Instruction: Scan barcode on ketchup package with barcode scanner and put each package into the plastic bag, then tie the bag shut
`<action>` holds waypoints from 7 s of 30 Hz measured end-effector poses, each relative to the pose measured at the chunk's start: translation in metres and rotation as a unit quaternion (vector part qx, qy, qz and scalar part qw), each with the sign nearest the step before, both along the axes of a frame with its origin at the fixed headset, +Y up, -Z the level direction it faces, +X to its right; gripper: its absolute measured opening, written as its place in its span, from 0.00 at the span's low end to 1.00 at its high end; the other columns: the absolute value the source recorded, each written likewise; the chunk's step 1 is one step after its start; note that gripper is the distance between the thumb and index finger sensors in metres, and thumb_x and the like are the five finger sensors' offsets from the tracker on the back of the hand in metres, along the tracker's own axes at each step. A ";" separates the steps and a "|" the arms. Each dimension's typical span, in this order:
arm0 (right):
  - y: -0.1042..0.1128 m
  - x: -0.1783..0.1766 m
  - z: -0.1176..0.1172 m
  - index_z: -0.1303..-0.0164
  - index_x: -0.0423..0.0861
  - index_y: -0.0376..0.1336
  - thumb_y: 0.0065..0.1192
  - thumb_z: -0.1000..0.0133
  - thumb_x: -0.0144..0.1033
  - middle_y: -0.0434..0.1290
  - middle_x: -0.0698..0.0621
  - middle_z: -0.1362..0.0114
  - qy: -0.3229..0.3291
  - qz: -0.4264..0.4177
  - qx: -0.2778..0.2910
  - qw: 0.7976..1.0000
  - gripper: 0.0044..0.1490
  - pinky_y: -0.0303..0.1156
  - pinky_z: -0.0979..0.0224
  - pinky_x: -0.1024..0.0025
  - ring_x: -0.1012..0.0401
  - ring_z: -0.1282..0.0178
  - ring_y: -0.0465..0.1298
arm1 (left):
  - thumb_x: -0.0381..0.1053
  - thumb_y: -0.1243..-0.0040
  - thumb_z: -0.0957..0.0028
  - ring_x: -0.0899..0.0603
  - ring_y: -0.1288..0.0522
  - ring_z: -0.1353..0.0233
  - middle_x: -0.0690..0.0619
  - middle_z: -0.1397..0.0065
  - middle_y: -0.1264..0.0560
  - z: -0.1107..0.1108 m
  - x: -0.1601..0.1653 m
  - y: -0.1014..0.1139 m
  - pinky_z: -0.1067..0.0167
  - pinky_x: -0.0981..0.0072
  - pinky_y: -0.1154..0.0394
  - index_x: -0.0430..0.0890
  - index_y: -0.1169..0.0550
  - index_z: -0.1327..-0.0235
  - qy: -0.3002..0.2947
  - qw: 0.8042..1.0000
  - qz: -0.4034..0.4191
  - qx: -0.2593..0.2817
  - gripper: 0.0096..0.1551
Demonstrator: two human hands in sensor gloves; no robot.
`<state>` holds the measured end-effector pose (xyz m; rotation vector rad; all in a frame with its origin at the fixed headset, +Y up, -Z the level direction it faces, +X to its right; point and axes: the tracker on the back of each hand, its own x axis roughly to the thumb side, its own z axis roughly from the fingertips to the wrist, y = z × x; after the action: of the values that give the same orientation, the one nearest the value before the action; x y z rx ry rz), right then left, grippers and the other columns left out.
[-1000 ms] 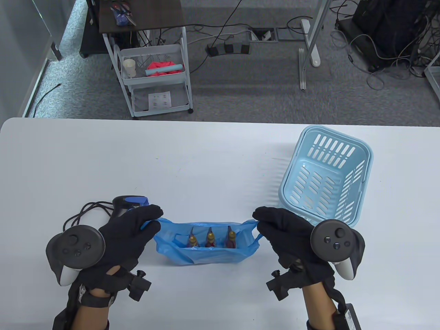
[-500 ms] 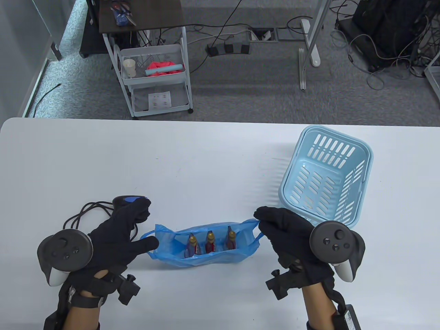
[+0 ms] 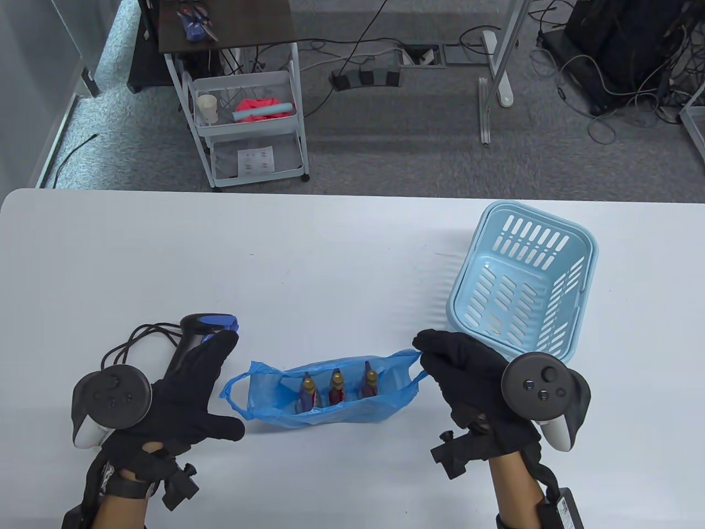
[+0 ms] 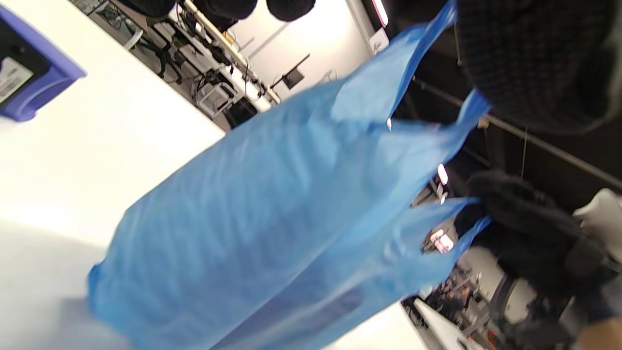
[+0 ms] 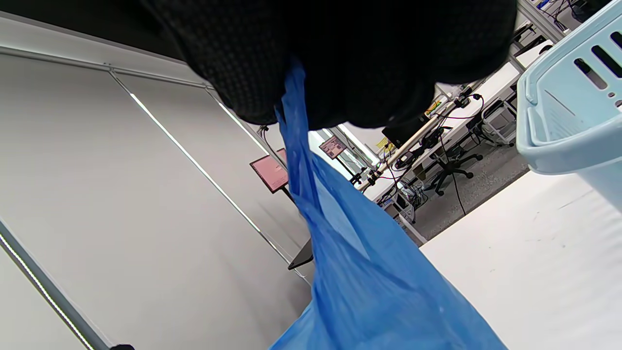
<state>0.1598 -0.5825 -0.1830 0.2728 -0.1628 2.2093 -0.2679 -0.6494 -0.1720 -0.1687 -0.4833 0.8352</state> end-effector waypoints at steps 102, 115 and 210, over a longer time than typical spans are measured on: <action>-0.098 -0.075 -0.017 0.31 0.47 0.65 0.61 0.39 0.36 0.76 0.48 0.48 0.106 -0.044 0.052 0.992 0.25 0.63 0.27 0.40 0.46 0.38 0.72 | 0.63 0.44 0.46 0.35 0.29 0.24 0.53 0.27 0.28 -0.014 0.155 0.016 0.29 0.39 0.32 0.47 0.14 0.58 0.050 0.947 -0.277 0.153 0.23; -0.088 -0.084 -0.014 0.21 0.40 0.57 0.62 0.40 0.38 0.73 0.43 0.38 0.218 0.026 0.025 0.975 0.37 0.57 0.23 0.36 0.41 0.31 0.67 | 0.63 0.43 0.46 0.36 0.27 0.26 0.53 0.29 0.27 -0.016 0.160 0.020 0.30 0.40 0.30 0.43 0.13 0.71 0.082 0.931 -0.312 0.172 0.23; -0.094 -0.069 -0.020 0.39 0.55 0.71 0.54 0.38 0.25 0.68 0.39 0.29 0.202 -0.051 0.014 0.978 0.21 0.57 0.24 0.35 0.39 0.30 0.67 | 0.53 0.44 0.44 0.31 0.38 0.18 0.46 0.17 0.42 -0.041 0.129 0.002 0.26 0.37 0.35 0.40 0.18 0.43 -0.039 0.997 -0.046 -0.050 0.25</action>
<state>0.0911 -0.6762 -0.2034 0.7048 0.0155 2.0048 -0.1390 -0.6478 -0.2131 -0.3149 -0.5026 0.7648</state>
